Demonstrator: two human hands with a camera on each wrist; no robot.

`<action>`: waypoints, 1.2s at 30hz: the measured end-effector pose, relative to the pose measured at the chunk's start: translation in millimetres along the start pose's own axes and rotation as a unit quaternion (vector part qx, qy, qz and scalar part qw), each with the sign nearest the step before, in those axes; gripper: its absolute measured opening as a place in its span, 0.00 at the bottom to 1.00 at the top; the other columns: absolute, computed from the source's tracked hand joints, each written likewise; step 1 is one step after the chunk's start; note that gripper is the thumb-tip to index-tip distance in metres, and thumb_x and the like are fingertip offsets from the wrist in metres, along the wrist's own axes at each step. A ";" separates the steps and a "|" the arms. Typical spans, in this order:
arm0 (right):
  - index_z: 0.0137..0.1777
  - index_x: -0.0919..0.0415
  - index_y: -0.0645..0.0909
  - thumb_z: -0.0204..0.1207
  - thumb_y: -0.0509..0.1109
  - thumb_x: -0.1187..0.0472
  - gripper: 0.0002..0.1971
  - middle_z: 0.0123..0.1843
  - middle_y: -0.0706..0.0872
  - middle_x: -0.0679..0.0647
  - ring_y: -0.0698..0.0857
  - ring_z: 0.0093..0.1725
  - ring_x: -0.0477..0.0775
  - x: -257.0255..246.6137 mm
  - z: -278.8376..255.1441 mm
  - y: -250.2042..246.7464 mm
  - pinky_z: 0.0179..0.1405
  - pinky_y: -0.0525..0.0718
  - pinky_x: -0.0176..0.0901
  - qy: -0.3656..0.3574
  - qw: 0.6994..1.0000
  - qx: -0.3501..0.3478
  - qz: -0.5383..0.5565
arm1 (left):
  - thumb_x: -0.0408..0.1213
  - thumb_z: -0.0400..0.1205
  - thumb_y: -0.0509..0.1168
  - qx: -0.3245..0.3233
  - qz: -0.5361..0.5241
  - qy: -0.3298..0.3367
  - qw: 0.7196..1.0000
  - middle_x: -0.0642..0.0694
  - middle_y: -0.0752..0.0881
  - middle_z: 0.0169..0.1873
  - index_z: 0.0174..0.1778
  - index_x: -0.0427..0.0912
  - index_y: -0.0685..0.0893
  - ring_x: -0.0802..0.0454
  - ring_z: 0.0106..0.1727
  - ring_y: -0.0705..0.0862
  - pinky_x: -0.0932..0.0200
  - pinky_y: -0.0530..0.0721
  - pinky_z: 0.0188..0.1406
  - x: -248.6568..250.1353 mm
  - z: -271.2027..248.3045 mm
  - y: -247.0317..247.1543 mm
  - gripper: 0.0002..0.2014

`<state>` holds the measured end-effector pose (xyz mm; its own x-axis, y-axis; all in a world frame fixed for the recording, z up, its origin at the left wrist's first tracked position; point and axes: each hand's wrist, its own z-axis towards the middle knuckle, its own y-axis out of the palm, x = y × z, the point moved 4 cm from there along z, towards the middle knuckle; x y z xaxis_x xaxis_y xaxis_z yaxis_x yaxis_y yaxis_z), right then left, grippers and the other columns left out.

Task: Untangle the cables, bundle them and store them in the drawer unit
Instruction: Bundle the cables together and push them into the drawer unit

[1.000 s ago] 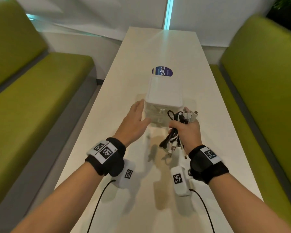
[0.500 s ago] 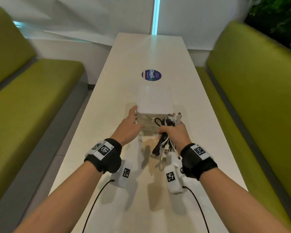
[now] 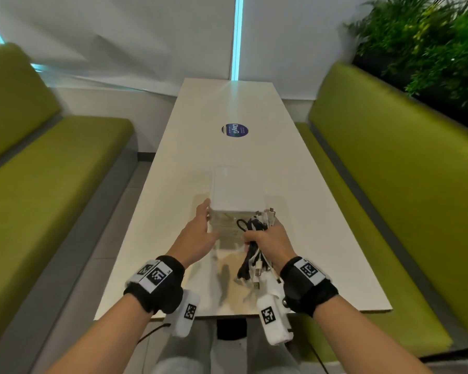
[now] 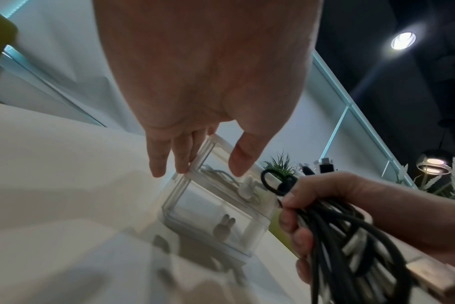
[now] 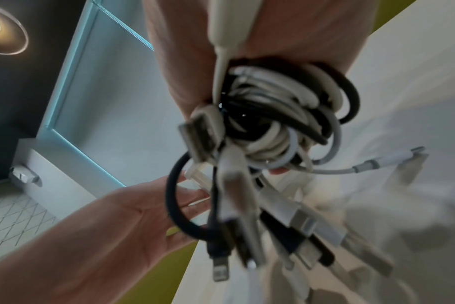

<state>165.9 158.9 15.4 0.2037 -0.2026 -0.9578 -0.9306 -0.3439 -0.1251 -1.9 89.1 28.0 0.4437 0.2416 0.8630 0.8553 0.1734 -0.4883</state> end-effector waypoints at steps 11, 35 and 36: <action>0.74 0.40 0.72 0.53 0.76 0.59 0.43 0.48 0.86 0.45 0.83 0.40 0.44 -38.9 -18.8 3.2 0.45 0.85 0.40 -0.102 0.990 -0.035 -0.096 | 0.43 0.83 0.63 0.095 0.299 0.101 0.944 0.53 0.89 0.54 0.60 0.55 0.86 0.50 0.53 0.86 0.57 0.80 0.51 9.9 -11.6 27.8 0.12; 0.71 0.42 0.77 0.52 0.70 0.71 0.43 0.50 0.84 0.34 0.81 0.38 0.40 -15.9 22.8 -0.6 0.39 0.77 0.37 -0.029 0.988 -0.093 -0.119 | 0.32 0.83 0.60 0.025 0.523 0.137 0.841 0.43 0.84 0.50 0.54 0.42 0.85 0.43 0.45 0.85 0.55 0.69 0.35 15.7 8.3 62.4 0.09; 0.71 0.42 0.77 0.52 0.70 0.71 0.43 0.46 0.83 0.32 0.81 0.37 0.40 -16.2 22.4 -1.0 0.38 0.78 0.37 -0.029 0.988 -0.092 -0.118 | 0.32 0.84 0.58 0.016 0.526 0.133 0.840 0.43 0.84 0.50 0.54 0.41 0.84 0.43 0.46 0.85 0.55 0.69 0.35 16.1 8.5 62.6 0.09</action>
<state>156.8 183.0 25.3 0.3862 -0.0455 -0.9213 -0.7866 -0.5379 -0.3032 56.4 112.0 10.2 0.9971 0.0558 -0.0509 -0.0524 0.0255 -0.9983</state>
